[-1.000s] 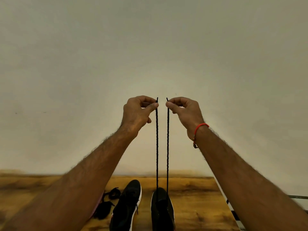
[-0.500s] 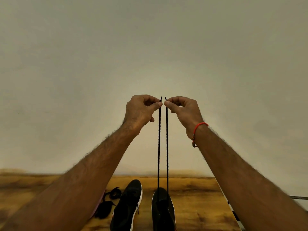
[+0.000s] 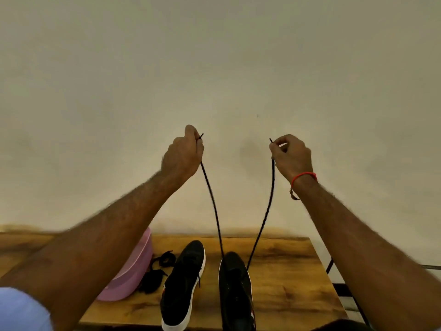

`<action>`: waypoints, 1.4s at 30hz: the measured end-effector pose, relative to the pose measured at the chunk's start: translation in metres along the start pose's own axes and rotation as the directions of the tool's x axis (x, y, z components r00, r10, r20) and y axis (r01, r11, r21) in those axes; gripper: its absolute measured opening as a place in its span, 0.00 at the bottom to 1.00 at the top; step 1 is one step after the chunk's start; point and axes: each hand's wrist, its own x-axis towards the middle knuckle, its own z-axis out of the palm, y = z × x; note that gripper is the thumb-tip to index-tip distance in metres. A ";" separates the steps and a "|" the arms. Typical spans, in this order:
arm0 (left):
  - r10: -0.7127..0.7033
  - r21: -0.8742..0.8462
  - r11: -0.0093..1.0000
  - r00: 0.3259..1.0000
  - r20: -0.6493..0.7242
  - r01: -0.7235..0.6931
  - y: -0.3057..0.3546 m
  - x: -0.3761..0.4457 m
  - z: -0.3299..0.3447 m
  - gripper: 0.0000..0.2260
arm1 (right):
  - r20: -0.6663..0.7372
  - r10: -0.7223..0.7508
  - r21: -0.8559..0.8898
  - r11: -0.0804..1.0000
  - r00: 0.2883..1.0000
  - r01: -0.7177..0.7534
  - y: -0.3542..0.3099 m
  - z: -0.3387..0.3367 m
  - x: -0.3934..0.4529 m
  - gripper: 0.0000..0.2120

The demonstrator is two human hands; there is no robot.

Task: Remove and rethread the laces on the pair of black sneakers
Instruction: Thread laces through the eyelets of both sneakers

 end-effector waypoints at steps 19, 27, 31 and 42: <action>-0.374 -0.083 0.859 0.730 0.572 0.506 -0.108 -0.239 0.183 0.03 | 0.677 0.293 -0.293 0.949 0.675 -0.117 0.204 0.077 -0.146 0.04; -0.342 -0.128 0.839 0.694 0.633 0.530 -0.090 -0.238 0.199 0.06 | 0.770 0.208 -0.289 0.957 0.603 0.038 0.216 0.102 -0.154 0.02; -0.331 -0.096 0.868 0.714 0.617 0.487 -0.090 -0.241 0.200 0.09 | 0.786 0.190 -0.282 0.957 0.588 0.069 0.218 0.106 -0.158 0.02; -0.318 -0.085 0.850 0.634 0.705 0.520 -0.086 -0.243 0.199 0.10 | 0.799 0.221 -0.350 0.927 0.559 0.135 0.218 0.115 -0.170 0.02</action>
